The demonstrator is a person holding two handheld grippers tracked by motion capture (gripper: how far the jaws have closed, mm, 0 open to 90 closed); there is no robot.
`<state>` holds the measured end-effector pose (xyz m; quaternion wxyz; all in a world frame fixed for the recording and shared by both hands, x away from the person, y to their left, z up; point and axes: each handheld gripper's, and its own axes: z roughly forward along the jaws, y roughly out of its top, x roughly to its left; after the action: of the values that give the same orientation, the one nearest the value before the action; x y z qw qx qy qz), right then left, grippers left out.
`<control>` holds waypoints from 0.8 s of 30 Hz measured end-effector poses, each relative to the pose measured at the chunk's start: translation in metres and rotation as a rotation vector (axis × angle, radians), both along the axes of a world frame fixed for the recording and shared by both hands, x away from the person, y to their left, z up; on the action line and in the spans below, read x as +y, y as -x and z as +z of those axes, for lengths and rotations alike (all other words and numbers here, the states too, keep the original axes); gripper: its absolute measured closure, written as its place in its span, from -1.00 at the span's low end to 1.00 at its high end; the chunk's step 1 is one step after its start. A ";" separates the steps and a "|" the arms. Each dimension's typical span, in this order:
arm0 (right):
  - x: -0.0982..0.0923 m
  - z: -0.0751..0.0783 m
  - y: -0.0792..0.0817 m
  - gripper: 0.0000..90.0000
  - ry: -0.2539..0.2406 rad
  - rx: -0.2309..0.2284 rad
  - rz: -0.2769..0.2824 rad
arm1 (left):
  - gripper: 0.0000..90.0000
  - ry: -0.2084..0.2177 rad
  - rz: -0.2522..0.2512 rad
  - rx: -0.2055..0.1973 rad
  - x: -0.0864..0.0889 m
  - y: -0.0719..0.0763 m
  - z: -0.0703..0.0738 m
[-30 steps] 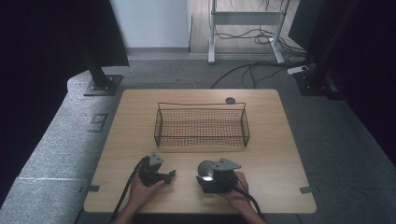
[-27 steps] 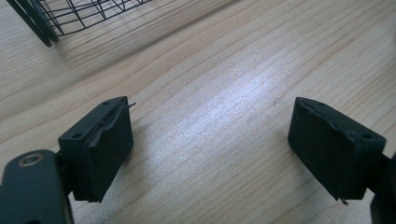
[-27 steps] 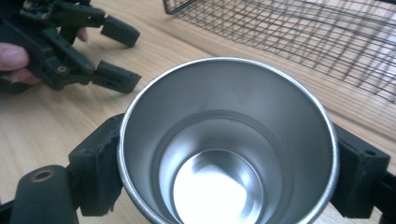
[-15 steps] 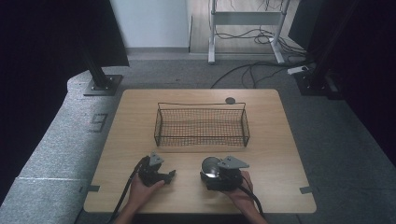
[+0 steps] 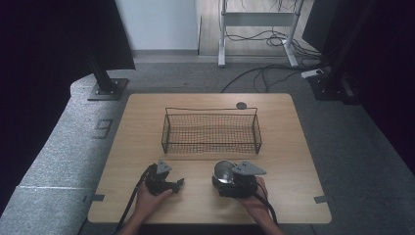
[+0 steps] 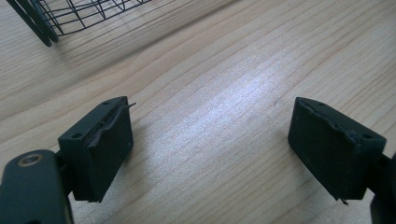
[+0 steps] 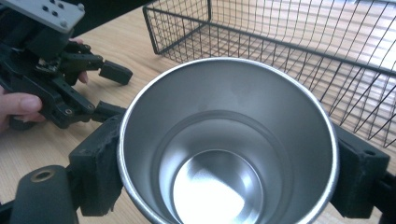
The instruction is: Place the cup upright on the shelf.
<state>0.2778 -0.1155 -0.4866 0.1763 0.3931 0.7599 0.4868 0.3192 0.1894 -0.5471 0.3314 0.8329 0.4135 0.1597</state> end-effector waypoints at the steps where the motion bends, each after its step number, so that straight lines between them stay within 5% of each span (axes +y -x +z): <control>1: 0.000 0.001 0.000 -0.68 0.001 -0.005 0.003 | -0.69 0.000 0.000 0.000 0.000 0.000 0.000; 24: -0.007 0.040 -0.004 -0.68 -0.026 -0.087 0.051 | -0.69 -0.003 -0.002 0.000 0.000 0.000 0.000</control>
<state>0.2820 -0.1230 -0.4465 0.1917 0.3543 0.7549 0.5177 0.3191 0.1896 -0.5470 0.3302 0.8340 0.4122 0.1601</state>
